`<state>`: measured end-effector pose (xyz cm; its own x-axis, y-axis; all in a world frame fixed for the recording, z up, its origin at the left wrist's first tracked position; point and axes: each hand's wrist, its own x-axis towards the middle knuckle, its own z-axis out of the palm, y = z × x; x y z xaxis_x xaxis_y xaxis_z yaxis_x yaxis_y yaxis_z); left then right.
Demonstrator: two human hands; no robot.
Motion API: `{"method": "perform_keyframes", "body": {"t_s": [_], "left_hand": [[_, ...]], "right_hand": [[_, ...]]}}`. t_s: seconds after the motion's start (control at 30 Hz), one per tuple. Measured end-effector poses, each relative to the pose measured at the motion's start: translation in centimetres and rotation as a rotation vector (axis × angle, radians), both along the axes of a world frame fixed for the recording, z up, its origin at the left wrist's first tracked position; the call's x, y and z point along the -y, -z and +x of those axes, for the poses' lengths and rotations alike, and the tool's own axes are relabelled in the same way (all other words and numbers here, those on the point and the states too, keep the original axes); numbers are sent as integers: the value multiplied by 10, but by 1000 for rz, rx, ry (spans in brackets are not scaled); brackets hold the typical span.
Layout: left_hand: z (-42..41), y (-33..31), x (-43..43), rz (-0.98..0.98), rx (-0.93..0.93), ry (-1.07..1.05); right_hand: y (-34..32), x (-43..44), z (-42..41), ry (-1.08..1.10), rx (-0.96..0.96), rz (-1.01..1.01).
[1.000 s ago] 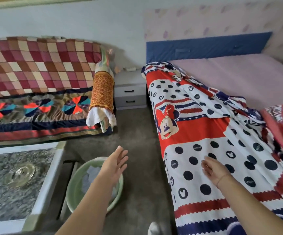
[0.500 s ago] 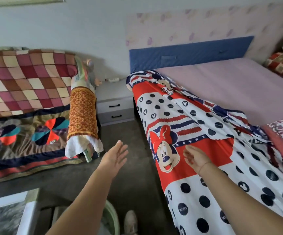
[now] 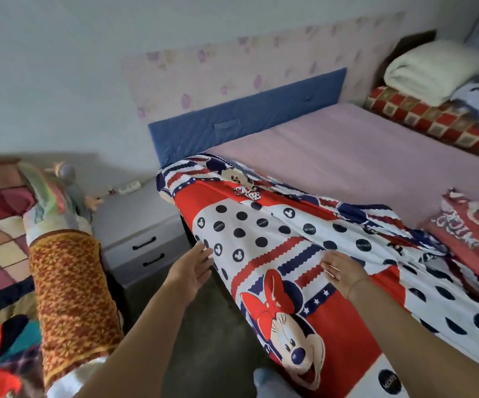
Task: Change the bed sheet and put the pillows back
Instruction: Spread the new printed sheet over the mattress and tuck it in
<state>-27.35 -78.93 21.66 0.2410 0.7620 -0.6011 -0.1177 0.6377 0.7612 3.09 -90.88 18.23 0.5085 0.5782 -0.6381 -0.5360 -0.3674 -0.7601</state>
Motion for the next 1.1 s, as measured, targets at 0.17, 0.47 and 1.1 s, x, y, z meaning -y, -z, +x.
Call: {"method": "perform_keyframes", "body": {"t_s": [0.17, 0.47, 1.1], "left_hand": [[38, 13, -102, -66, -7, 45], [84, 20, -294, -61, -39, 93], [297, 96, -556, -209, -154, 843]], "right_hand": [[25, -72, 29, 122, -41, -37], [50, -235, 67, 212, -92, -84], [79, -372, 120, 936, -167, -102]]}}
